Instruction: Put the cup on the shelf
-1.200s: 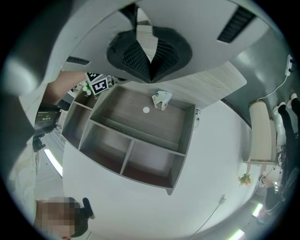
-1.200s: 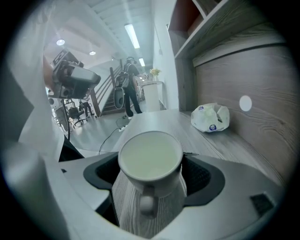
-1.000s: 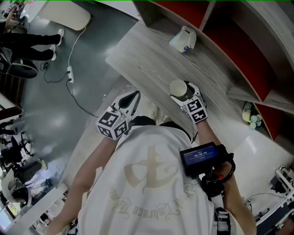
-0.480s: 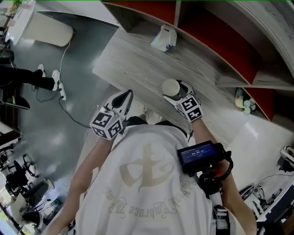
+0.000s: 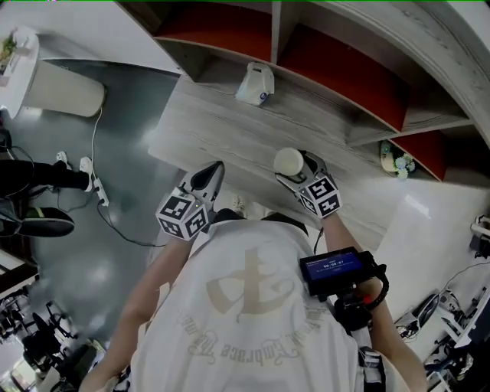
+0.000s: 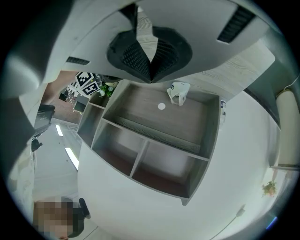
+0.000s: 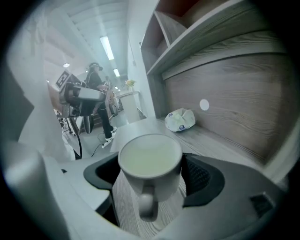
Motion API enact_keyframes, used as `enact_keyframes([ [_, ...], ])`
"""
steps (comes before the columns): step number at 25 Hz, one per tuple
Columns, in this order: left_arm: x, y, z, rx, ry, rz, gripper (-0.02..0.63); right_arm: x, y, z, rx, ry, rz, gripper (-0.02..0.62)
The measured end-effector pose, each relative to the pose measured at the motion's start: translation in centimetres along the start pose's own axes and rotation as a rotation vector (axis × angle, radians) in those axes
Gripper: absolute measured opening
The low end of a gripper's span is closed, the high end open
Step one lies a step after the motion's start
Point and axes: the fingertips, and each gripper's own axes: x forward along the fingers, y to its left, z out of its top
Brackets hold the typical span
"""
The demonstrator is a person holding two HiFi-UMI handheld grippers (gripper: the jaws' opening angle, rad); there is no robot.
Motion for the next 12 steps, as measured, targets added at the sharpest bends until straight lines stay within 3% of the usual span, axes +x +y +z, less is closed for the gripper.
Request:
enact_keyframes([
  [12,2.6,-1.3,1.0,0.055,0.034,-0.149,0.002,-5.0,-0.9,2.7,0.101,-0.109,-0.148,0.413],
])
